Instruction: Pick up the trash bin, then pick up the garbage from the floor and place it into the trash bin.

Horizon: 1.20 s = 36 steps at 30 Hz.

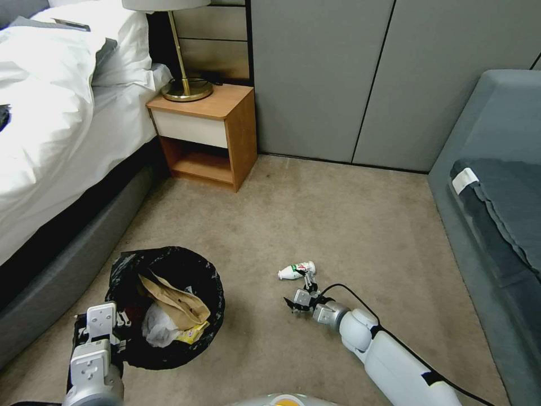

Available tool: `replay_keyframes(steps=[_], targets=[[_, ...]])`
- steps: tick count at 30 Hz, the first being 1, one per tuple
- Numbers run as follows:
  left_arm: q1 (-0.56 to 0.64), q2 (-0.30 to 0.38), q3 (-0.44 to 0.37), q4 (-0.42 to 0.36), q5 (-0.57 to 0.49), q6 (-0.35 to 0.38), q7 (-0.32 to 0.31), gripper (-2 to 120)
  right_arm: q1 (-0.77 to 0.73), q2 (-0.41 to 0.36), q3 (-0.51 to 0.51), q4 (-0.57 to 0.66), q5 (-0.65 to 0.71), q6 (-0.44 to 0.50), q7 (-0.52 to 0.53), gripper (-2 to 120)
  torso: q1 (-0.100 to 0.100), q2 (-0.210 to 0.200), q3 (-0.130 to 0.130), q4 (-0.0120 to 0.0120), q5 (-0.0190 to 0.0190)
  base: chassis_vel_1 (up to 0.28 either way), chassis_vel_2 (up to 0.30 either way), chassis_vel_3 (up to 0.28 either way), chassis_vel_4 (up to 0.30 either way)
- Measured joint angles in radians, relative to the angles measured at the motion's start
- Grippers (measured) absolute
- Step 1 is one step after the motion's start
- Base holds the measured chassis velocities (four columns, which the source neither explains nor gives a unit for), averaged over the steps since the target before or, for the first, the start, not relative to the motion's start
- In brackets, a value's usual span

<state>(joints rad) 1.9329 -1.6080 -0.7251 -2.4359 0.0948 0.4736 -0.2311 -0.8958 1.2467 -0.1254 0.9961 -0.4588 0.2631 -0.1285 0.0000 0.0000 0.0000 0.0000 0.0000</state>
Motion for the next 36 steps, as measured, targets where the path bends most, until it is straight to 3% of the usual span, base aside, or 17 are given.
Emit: replay_keyframes(steps=[12, 36], targets=[[0.009, 0.0, 0.0, -0.003, 0.016, -0.005, -0.001, 1, 0.097, 0.036, 0.05, -0.15, -0.078, 0.103, -0.034, 100, 0.0, 0.0, 0.0, 0.0001, -0.0001, 0.0, 0.0, 0.0, 0.0], [0.024, 0.0, 0.012, 0.001, 0.071, -0.028, 0.0, 1, 0.238, 0.082, 0.043, -0.337, -0.054, 0.235, -0.119, 100, 0.0, 0.0, 0.0, 0.0, 0.0, 0.0, 0.0, 0.0, 0.0]])
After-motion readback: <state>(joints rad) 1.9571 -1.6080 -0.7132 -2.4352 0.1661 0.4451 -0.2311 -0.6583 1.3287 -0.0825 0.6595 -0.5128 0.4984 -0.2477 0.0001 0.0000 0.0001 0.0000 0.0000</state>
